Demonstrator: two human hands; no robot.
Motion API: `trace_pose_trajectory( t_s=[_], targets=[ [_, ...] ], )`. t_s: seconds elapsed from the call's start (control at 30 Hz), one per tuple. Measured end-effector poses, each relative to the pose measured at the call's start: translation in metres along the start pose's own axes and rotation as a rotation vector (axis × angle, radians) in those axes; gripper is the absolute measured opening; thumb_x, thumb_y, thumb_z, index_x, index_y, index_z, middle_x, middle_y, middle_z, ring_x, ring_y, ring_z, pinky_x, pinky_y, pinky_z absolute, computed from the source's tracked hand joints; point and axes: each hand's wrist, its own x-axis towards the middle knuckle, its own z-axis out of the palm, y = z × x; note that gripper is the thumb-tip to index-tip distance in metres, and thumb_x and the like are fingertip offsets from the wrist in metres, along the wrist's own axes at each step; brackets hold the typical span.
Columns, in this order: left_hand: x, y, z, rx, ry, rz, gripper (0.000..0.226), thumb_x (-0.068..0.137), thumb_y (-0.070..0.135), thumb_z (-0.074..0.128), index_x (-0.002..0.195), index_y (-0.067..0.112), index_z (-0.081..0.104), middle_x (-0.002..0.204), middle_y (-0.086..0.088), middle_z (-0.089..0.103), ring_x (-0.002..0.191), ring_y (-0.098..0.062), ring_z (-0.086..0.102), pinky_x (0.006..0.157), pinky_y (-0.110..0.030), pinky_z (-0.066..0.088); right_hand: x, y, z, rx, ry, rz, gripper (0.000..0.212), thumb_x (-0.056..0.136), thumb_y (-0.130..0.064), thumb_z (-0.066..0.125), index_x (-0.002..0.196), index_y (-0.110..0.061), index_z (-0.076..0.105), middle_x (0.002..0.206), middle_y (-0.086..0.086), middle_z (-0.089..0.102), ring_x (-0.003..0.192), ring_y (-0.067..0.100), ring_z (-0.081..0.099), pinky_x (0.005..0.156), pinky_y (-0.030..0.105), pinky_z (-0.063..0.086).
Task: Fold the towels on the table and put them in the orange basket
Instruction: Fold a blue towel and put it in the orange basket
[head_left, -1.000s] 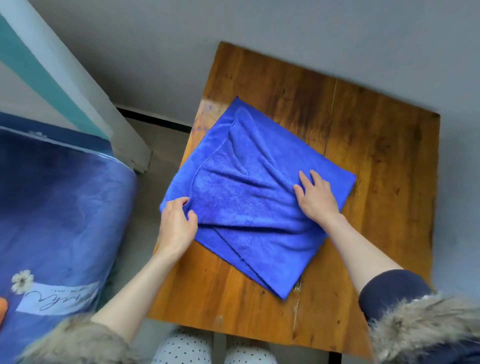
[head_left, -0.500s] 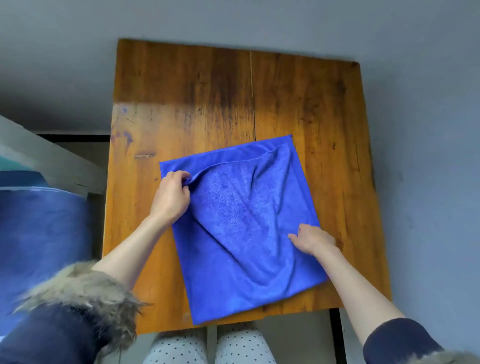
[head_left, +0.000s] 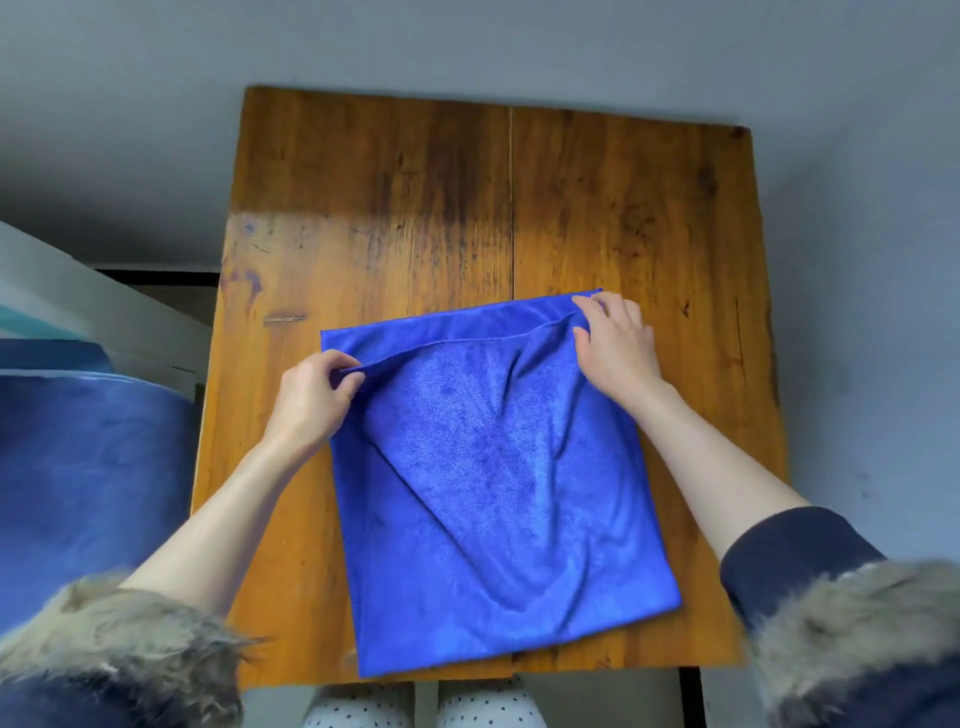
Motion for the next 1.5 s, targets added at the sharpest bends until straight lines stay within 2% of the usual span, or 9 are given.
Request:
trace_pose_trajectory(
  t_s=[0.17,0.33,0.47,0.63,0.8,0.93,1.1,1.33,1.5],
  targets=[
    [-0.003,0.001,-0.009,-0.145,0.020,0.059,0.007,0.089,0.015,0.060,0.092,0.015,0.067,0.086,0.004,0.066,0.080,-0.011,0.057,0.064,-0.004,0.038,0.020,0.002,0.007,-0.213,-0.086,-0.132,0.026,0.093,-0.032,0.052,0.114,-0.018,0.059,0.144,0.003,0.036,0.143,0.022,0.011,0.113,0.056,0.000],
    [-0.009,-0.001,-0.019,-0.384,-0.002,0.037,0.019,0.091,0.014,0.057,0.082,0.029,0.063,0.075,0.015,0.065,0.071,0.001,0.055,0.067,-0.018,0.045,0.011,0.012,-0.004,-0.077,0.008,-0.036,0.020,0.089,-0.036,0.058,0.090,-0.016,0.060,0.106,0.004,0.061,0.110,0.023,0.048,0.101,0.040,0.029],
    [-0.019,-0.002,-0.023,-0.681,-0.068,-0.138,0.010,0.093,0.015,0.055,0.088,0.016,0.063,0.085,-0.003,0.062,0.081,-0.016,0.055,0.065,-0.034,0.049,-0.007,0.028,-0.017,0.368,0.055,0.155,0.011,0.084,-0.023,0.067,0.080,-0.017,0.060,0.085,0.003,0.062,0.085,0.022,0.055,0.068,0.028,0.037],
    [-0.020,-0.005,-0.026,-0.792,-0.094,-0.173,0.005,0.089,0.021,0.062,0.085,0.019,0.064,0.085,-0.004,0.061,0.082,-0.019,0.053,0.062,-0.030,0.043,-0.011,0.041,-0.036,1.066,-0.073,0.313,0.008,0.085,-0.004,0.063,0.081,-0.010,0.065,0.079,0.003,0.063,0.078,0.015,0.058,0.073,0.024,0.047],
    [-0.014,0.007,-0.028,-0.887,0.002,-0.139,0.014,0.091,0.013,0.055,0.081,0.018,0.063,0.072,0.007,0.066,0.072,-0.011,0.056,0.069,-0.025,0.042,-0.004,0.042,-0.049,1.348,-0.092,0.340,0.012,0.089,-0.007,0.057,0.080,-0.010,0.064,0.071,-0.003,0.068,0.067,0.006,0.062,0.063,0.017,0.051],
    [0.000,0.008,-0.021,-0.739,0.128,-0.137,0.014,0.091,0.014,0.059,0.081,0.022,0.063,0.072,0.006,0.063,0.065,-0.001,0.055,0.056,-0.013,0.042,0.017,0.036,-0.041,1.251,-0.026,0.348,0.012,0.089,-0.008,0.059,0.078,-0.011,0.064,0.075,0.003,0.062,0.068,0.011,0.056,0.065,0.024,0.045],
    [0.028,-0.002,-0.001,-0.351,0.191,-0.193,0.009,0.090,0.020,0.059,0.086,0.018,0.066,0.085,0.000,0.064,0.082,-0.016,0.056,0.072,-0.029,0.042,0.047,0.029,-0.017,0.972,0.056,0.303,0.023,0.088,-0.008,0.060,0.067,-0.018,0.059,0.067,-0.005,0.055,0.060,0.002,0.049,0.053,0.010,0.039],
    [0.047,-0.013,0.005,0.026,0.207,-0.096,0.013,0.085,0.018,0.065,0.093,0.008,0.067,0.111,-0.014,0.049,0.110,-0.028,0.044,0.091,-0.026,0.032,0.070,0.039,-0.001,0.448,0.051,0.120,0.004,0.083,-0.013,0.066,0.086,-0.012,0.068,0.100,0.006,0.059,0.093,0.018,0.054,0.086,0.025,0.039],
    [0.048,-0.015,0.004,0.025,0.137,-0.083,0.012,0.082,0.013,0.069,0.090,0.005,0.065,0.105,-0.011,0.044,0.094,-0.024,0.048,0.088,-0.026,0.036,0.071,0.038,-0.006,0.226,-0.054,-0.103,0.008,0.085,-0.012,0.065,0.091,-0.007,0.068,0.113,0.007,0.051,0.110,0.021,0.047,0.091,0.023,0.034]
  ],
)
